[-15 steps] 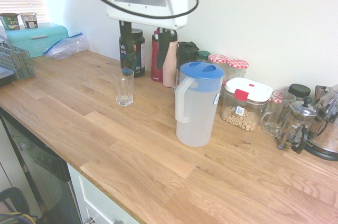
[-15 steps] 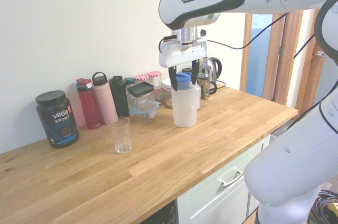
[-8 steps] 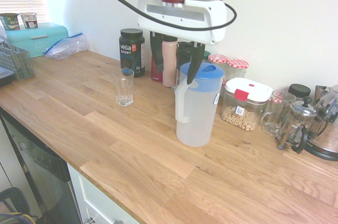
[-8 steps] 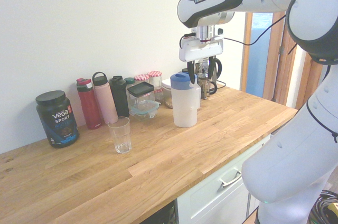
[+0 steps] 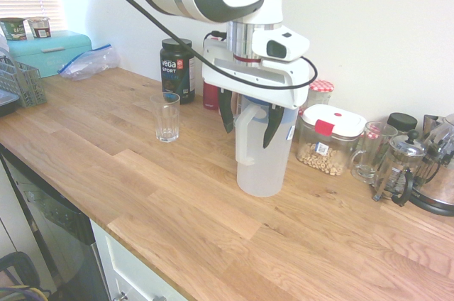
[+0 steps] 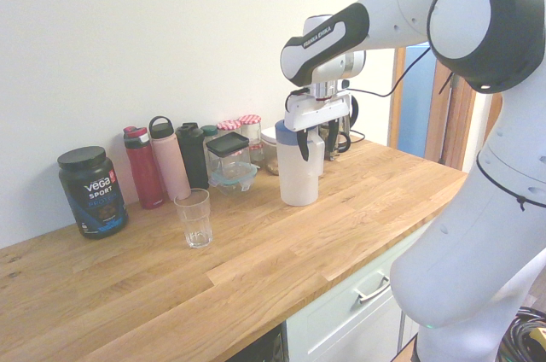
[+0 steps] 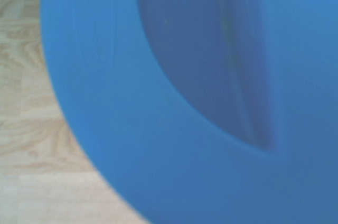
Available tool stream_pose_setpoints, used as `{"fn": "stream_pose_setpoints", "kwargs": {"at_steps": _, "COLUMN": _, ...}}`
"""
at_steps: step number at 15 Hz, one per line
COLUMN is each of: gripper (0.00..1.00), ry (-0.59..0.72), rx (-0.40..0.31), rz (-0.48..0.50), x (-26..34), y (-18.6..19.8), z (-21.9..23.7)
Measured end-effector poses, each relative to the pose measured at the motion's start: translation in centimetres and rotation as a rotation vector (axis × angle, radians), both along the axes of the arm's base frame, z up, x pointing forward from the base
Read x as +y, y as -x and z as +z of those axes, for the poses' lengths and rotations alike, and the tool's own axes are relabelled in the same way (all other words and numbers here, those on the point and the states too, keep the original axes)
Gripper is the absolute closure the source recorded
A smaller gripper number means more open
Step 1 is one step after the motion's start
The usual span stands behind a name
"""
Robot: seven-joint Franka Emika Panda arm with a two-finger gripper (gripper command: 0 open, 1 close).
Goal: Pour me some water
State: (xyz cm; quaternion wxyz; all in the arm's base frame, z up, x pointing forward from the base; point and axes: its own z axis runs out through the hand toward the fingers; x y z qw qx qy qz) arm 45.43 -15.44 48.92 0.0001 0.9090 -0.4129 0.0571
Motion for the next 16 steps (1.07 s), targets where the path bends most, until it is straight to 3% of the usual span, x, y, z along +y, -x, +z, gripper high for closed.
{"fn": "stream_pose_setpoints", "kwargs": {"at_steps": 16, "gripper": 1.0, "ry": 0.01, "rx": -0.02, "rz": 0.017, "x": 0.83, "y": -0.6, "z": -0.37}}
